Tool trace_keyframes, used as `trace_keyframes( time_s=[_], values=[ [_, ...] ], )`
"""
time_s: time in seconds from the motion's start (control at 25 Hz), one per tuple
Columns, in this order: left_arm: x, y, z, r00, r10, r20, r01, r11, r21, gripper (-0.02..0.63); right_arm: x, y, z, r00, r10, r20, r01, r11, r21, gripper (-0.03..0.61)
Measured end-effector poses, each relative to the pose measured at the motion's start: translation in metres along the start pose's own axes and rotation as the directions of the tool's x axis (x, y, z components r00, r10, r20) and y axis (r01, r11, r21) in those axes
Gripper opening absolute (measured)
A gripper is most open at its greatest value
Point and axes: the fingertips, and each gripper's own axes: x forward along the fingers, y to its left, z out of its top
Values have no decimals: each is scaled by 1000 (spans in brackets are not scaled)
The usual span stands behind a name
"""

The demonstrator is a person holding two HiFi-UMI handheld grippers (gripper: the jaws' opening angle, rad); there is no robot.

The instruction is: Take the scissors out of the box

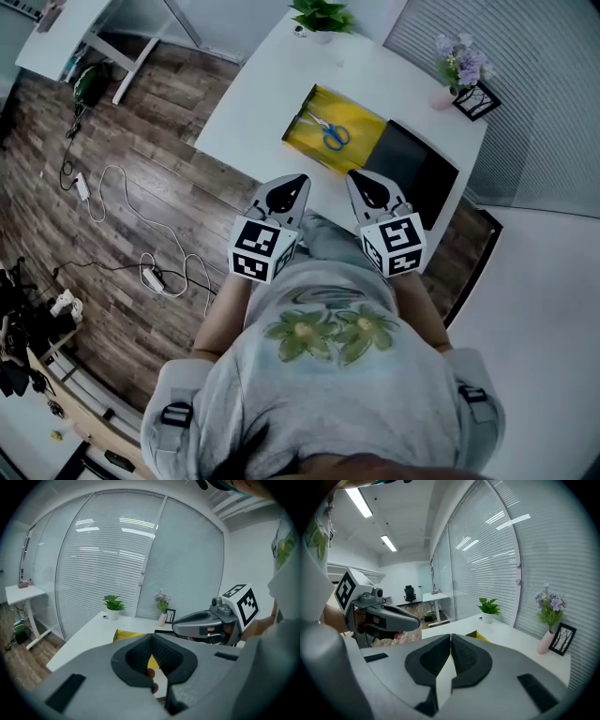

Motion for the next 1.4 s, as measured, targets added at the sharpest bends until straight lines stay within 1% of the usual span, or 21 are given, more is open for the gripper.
trace_keyframes(
  time_s=[0.24, 0.56, 0.76, 1.0, 1.16, 1.4],
  values=[
    [17, 7, 13, 1000, -4, -13, 4, 1000, 3, -3, 13, -20, 6, 1000, 4, -25, -3, 1000, 2, 8],
    [34, 21, 16, 999, 2, -33, -2, 1000, -10, -3, 36, -35, 1, 998, 19, -67, -18, 1000, 9, 8],
    [45, 30, 19, 999, 7, -39, -8, 1000, -24, -3, 49, -40, 0, 995, 42, -89, -41, 999, 15, 8],
    [53, 41, 22, 999, 17, -45, -18, 999, -38, -3, 64, -45, 0, 992, 50, -117, -49, 999, 12, 11],
    [60, 47, 25, 999, 22, -47, -24, 999, -44, -2, 75, -51, -7, 986, 64, -151, -61, 998, 19, 60],
    [67, 54, 27, 998, 25, -58, -28, 998, -51, -3, 90, -64, -16, 982, 52, -184, -49, 999, 22, 81]
  ],
)
